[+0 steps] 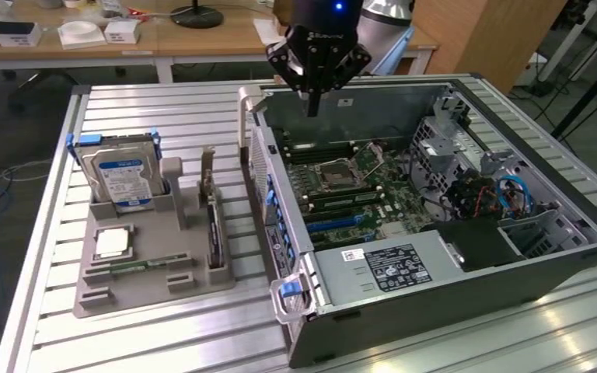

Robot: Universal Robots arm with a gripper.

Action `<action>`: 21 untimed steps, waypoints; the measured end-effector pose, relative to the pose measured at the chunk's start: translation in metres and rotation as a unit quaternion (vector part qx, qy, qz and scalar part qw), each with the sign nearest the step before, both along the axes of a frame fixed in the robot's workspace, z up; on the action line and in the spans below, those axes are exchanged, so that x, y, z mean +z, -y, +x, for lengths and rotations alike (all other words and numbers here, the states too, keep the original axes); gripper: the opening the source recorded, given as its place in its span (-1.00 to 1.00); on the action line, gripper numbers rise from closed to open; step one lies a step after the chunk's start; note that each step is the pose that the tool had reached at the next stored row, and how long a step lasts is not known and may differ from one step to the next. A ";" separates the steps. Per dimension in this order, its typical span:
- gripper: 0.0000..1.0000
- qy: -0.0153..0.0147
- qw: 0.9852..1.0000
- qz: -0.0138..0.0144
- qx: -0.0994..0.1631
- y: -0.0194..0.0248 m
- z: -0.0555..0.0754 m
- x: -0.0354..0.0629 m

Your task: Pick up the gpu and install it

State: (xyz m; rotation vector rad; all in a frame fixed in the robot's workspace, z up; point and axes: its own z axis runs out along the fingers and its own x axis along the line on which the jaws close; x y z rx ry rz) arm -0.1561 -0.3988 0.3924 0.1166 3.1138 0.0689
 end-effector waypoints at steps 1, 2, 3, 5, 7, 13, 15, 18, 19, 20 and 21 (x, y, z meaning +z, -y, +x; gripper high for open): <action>-0.79 0.000 1.000 0.000 0.000 0.0000 -0.001 0.0000; -0.79 0.000 1.000 0.000 0.000 0.0000 -0.002 -0.0001; -0.79 0.000 1.000 0.000 0.000 0.0000 -0.003 -0.0001; -0.79 0.000 1.000 0.000 0.000 0.0000 -0.005 -0.0002; -0.79 0.000 1.000 0.000 0.000 0.0000 -0.007 -0.0003; -0.79 0.000 1.000 0.000 0.000 0.0000 -0.011 -0.0004; -0.79 0.000 1.000 0.000 0.000 0.0000 -0.013 -0.0005; -0.79 0.000 1.000 0.000 0.000 0.0000 -0.016 -0.0005; -0.79 0.000 1.000 0.000 0.000 0.0000 -0.017 -0.0005; -0.79 0.000 1.000 0.000 0.000 0.0000 -0.018 -0.0006; -0.79 0.000 1.000 0.000 0.000 0.0000 -0.019 -0.0006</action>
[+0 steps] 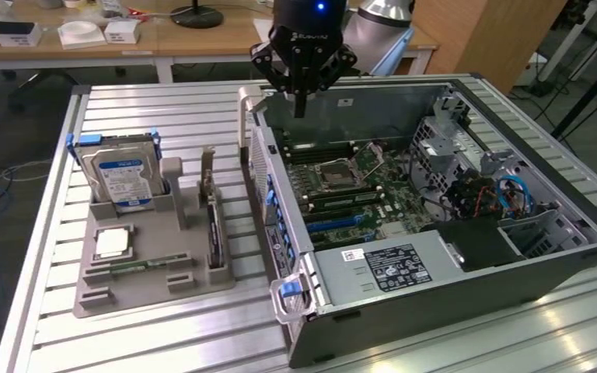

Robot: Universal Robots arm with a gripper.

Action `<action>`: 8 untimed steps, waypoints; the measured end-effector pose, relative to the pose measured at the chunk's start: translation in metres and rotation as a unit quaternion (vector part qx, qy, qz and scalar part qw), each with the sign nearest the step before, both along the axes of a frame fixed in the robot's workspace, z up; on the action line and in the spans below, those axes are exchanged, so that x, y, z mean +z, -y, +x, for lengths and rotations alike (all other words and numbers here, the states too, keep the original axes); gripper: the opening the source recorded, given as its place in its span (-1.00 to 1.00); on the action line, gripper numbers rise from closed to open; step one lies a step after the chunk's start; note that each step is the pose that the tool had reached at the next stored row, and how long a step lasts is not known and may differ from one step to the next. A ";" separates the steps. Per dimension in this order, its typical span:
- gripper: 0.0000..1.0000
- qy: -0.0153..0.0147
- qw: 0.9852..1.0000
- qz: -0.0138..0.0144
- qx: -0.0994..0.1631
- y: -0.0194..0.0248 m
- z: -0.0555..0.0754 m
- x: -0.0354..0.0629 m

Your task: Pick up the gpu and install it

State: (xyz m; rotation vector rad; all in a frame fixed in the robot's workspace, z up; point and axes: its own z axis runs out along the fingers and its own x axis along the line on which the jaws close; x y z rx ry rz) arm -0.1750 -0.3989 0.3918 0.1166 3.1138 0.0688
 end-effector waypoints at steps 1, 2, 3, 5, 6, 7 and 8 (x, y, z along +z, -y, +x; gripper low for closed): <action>-0.79 0.000 1.000 0.000 0.000 0.0000 -0.001 0.0000; -0.79 0.000 1.000 0.000 0.000 0.0000 -0.002 0.0000; -0.79 0.000 1.000 0.000 0.000 0.0000 -0.004 -0.0001; -0.79 0.000 1.000 0.000 0.000 0.0000 -0.006 -0.0002; -0.79 0.000 1.000 0.000 0.000 0.0000 -0.007 -0.0002; -0.79 0.000 1.000 0.000 0.000 0.0000 -0.009 -0.0002; -0.79 0.000 1.000 0.000 0.000 0.0000 -0.010 -0.0002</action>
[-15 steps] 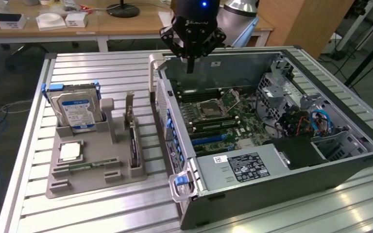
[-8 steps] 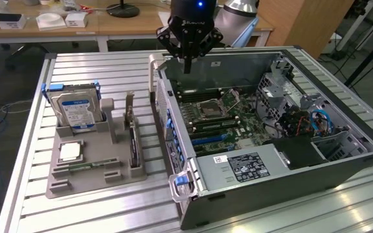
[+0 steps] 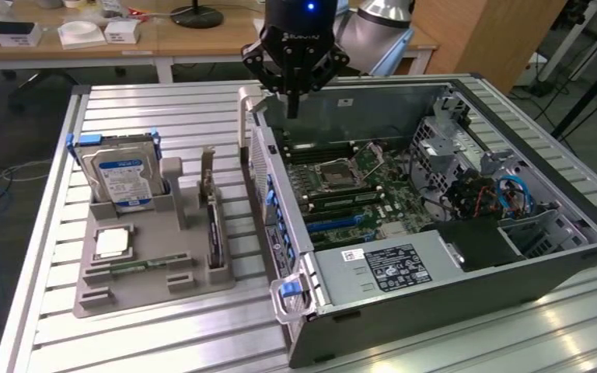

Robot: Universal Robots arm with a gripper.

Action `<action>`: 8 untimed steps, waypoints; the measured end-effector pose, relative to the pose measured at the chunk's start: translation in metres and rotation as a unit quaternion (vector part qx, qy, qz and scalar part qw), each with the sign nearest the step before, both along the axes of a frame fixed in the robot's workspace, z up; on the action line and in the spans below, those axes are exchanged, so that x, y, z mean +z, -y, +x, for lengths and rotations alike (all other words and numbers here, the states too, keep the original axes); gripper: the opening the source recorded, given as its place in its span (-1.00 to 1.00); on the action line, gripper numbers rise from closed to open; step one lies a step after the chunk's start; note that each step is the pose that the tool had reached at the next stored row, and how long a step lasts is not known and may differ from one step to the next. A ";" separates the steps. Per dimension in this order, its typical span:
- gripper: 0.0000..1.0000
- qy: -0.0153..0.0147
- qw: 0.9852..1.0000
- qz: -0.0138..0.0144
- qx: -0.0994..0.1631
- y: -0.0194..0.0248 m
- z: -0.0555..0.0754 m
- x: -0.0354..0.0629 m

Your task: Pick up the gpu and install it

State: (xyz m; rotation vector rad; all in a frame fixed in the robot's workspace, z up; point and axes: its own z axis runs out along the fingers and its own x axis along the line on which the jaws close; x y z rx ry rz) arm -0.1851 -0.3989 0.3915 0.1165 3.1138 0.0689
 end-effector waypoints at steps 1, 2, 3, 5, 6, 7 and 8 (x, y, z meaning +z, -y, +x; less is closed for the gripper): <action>-0.79 0.000 1.000 0.000 0.000 0.0000 -0.001 0.0000; -0.79 0.000 1.000 0.000 0.000 0.0000 -0.003 -0.0001; -0.79 0.000 1.000 0.000 0.000 0.0000 -0.004 -0.0001; -0.79 0.000 1.000 0.000 0.000 0.0000 -0.007 -0.0002; -0.79 0.000 1.000 0.000 0.000 0.0000 -0.008 -0.0002; -0.79 0.000 1.000 0.000 0.000 0.0000 -0.010 -0.0003; -0.79 0.000 1.000 0.000 0.000 0.0000 -0.011 -0.0003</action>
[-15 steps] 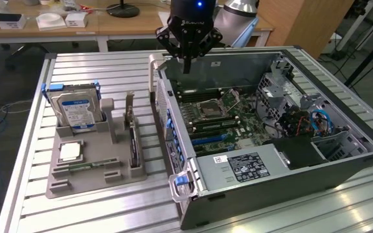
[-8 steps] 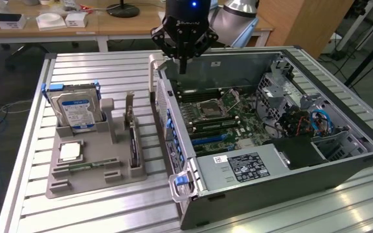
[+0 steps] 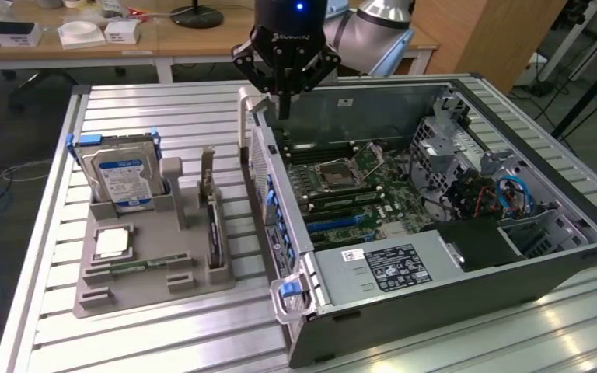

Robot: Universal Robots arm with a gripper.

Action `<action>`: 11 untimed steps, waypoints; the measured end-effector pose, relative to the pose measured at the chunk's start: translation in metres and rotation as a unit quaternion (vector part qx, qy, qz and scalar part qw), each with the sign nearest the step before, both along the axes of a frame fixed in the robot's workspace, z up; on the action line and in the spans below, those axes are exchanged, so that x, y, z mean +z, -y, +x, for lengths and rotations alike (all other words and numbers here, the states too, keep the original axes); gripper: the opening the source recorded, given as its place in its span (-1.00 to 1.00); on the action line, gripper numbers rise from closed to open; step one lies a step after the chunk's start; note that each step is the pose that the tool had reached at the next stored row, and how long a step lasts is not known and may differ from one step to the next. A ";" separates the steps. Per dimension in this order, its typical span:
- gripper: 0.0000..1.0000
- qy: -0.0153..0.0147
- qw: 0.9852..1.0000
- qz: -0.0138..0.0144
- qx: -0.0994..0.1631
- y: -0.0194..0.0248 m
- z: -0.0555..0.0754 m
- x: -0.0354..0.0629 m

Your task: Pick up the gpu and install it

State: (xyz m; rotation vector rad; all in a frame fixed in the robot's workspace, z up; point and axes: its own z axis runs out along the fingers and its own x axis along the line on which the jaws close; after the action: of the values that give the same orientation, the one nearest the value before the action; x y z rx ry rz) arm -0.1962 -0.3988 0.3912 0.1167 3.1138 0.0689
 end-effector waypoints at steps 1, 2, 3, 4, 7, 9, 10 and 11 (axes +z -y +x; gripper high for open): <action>-0.79 0.000 1.000 0.000 0.000 0.0000 -0.001 0.0000; -0.79 0.000 1.000 0.000 0.000 0.0000 -0.003 -0.0001; -0.79 0.000 1.000 0.000 0.000 0.0000 -0.004 -0.0001; -0.79 0.000 1.000 0.000 0.000 0.0000 -0.005 -0.0002; -0.79 0.000 1.000 0.000 0.000 0.0000 -0.009 -0.0002; -0.79 0.000 1.000 0.000 0.000 0.0000 -0.011 -0.0003; -0.79 0.000 1.000 0.000 0.000 0.0000 -0.012 -0.0003; -0.79 0.000 1.000 0.000 0.000 0.0000 -0.014 -0.0004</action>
State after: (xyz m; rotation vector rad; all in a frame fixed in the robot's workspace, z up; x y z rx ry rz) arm -0.2099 -0.3989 0.3909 0.1166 3.1138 0.0688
